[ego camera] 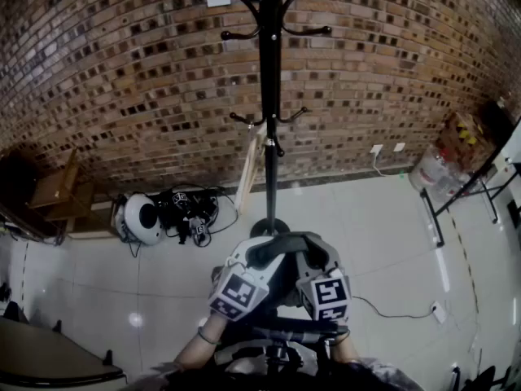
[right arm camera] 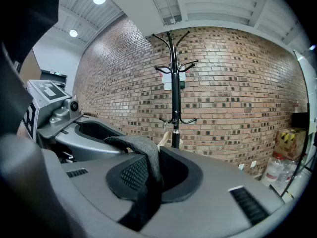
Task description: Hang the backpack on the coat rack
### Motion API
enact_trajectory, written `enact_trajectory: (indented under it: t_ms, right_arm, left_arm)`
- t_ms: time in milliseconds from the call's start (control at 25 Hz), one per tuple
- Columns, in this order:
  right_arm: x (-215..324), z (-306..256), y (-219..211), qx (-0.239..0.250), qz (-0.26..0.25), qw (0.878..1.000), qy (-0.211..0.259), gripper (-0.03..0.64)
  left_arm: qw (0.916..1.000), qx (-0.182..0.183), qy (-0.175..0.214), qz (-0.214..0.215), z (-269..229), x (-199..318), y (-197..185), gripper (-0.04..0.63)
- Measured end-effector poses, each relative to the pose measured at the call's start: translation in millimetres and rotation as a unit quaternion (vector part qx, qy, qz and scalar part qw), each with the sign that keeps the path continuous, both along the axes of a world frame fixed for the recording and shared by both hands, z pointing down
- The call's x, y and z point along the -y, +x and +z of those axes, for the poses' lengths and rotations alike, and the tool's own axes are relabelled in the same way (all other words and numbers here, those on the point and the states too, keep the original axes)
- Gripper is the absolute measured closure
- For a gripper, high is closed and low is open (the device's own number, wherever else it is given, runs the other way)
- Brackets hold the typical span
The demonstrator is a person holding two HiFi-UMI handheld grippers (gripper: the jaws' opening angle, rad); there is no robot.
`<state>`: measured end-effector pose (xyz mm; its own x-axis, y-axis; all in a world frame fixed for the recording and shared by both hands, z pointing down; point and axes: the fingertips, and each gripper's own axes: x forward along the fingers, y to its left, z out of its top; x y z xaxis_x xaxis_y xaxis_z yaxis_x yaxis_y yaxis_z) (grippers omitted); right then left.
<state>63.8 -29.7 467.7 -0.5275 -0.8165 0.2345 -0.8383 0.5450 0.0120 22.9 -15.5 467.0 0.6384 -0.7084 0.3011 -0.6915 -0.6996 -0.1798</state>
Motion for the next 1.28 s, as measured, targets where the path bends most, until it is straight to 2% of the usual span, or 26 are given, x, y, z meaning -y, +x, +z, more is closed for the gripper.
enact_trajectory:
  t_ms: [640, 1080, 1280]
  right_arm:
    - [173, -42, -27, -0.003, 0.028, 0.999, 0.024, 0.571]
    - [228, -42, -44, -0.016, 0.022, 1.000, 0.013, 0.571]
    - [243, -43, -46, -0.043, 0.006, 0.999, 0.021, 0.571]
  left_arm:
    - [0.9993, 0.008, 0.028, 0.023, -35, 177, -23, 0.479]
    - [0.9995, 0.002, 0.020, 0.023, -36, 233, -40, 0.480]
    - [0.9990, 0.013, 0.025, 0.035, -38, 249, -39, 0.480]
